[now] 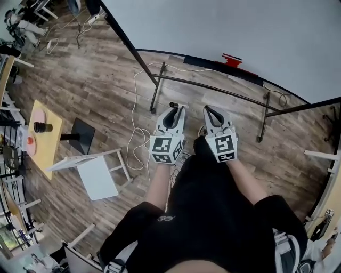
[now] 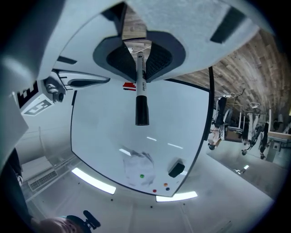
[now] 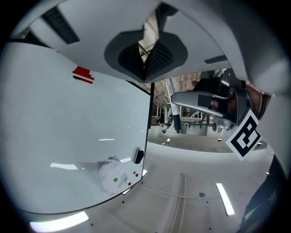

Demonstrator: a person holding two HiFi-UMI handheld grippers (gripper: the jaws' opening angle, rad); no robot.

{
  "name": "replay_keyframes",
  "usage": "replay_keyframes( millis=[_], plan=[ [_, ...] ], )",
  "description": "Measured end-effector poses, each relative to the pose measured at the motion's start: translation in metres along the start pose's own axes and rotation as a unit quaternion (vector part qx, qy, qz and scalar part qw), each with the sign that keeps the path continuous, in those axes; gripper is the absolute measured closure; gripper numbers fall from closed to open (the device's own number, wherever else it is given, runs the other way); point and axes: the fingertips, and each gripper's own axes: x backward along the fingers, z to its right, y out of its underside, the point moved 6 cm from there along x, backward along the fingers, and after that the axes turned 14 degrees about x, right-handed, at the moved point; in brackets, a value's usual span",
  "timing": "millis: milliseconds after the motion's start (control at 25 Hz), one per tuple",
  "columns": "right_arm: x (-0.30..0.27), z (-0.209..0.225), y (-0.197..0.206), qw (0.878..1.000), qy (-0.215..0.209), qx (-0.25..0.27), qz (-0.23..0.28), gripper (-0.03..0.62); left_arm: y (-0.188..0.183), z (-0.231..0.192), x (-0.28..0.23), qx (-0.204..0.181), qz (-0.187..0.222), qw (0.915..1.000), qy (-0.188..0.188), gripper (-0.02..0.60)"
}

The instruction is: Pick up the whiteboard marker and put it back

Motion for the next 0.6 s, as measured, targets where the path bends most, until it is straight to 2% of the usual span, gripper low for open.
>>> replay_keyframes(
  millis=[280, 480, 600],
  plan=[
    [-0.038, 0.039, 0.005, 1.0, 0.003, -0.016, 0.017, 0.591, -0.016, -0.01, -0.052, -0.035, -0.018, 0.9992, 0.004, 0.515],
    [-0.069, 0.074, 0.012, 1.0, 0.013, -0.009, 0.02, 0.591, -0.034, -0.012, -0.095, -0.097, -0.046, 0.9941, 0.014, 0.515],
    [-0.08, 0.097, 0.022, 0.999, 0.018, -0.021, 0.025, 0.591, -0.04, -0.007, -0.127, -0.151, -0.076, 0.9855, 0.019, 0.514]
  ],
)
